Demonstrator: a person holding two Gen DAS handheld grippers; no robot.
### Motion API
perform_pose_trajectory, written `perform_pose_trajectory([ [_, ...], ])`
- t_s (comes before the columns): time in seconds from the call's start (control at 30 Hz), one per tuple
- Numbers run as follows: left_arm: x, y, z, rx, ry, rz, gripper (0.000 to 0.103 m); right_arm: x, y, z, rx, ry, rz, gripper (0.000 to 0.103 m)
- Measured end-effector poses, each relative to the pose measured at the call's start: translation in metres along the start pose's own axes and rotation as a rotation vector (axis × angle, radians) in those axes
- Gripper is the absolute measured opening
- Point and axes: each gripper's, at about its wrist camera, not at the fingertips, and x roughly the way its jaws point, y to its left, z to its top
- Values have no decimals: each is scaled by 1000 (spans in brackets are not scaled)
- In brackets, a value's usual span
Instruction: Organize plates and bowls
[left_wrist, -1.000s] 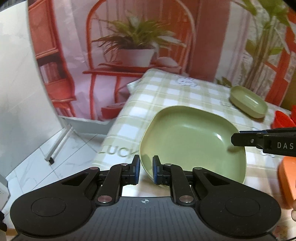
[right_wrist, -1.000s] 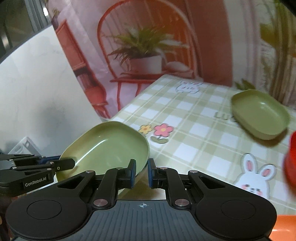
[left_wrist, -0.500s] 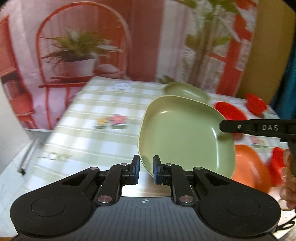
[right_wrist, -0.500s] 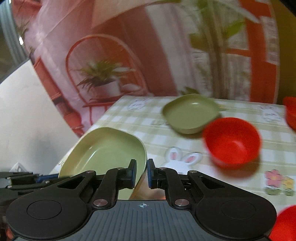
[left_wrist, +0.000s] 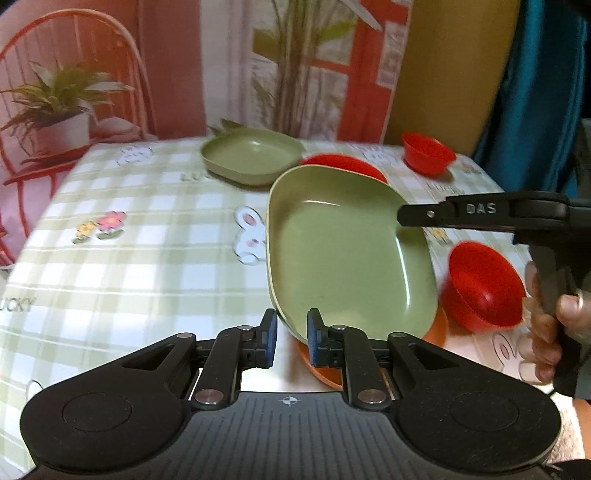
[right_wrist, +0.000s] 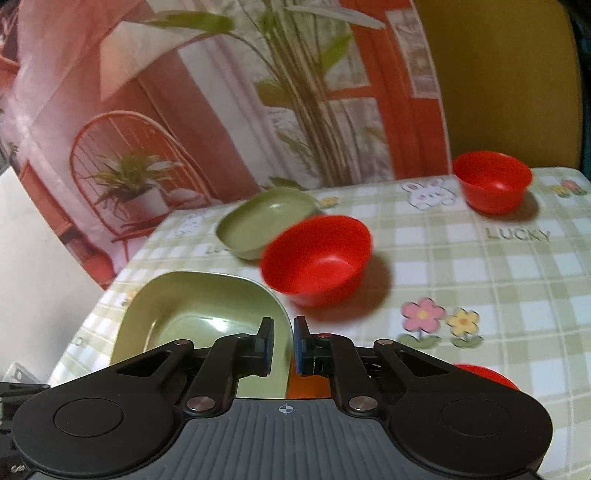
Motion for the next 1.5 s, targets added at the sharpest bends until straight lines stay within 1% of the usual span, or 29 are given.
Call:
perform_pose_trajectory([
  [0.23, 12, -16, -9, 7, 63, -28, 19, 3, -15, -10, 33, 25, -16, 11],
  [0.4, 22, -18, -13, -15, 99, -37, 19, 6, -18, -12, 44, 35, -13, 11],
  [0.77, 29, -17, -15, -46, 124, -45, 20, 12, -16, -12, 23, 47, -28, 11],
  [0.83, 29, -18, -15, -45, 126, -50, 22, 12, -16, -12, 20, 48, -36, 12],
  [0.9, 29, -18, -15, -43, 123, -44, 25, 13, -17, -12, 20, 50, -41, 12],
  [1.0, 28, -18, -14, -43, 119, -32, 25, 14, -17, -12, 15, 50, -46, 12],
  [1.13, 24, -15, -10, -54, 86, -17, 25, 14, -17, -12, 9, 50, -52, 13],
  [1.17, 24, -13, -8, -77, 25, 24, 25, 14, -16, -12, 5, 50, -57, 13],
  [1.23, 24, -9, -3, -105, 5, 41, 25, 15, -15, -12, -8, 50, -65, 14],
  [1.33, 30, 0, 4, -149, -17, 53, 25, 15, -14, -12, -14, 53, -67, 14],
  [1.37, 33, 2, 6, -160, -21, 59, 23, 15, -14, -12, -15, 54, -67, 14],
  [1.4, 36, 3, 8, -167, -22, 64, 20, 15, -14, -12, -17, 55, -69, 14],
  [1.5, 43, 6, 9, -187, -14, 60, 20, 16, -15, -12, -17, 58, -73, 14],
])
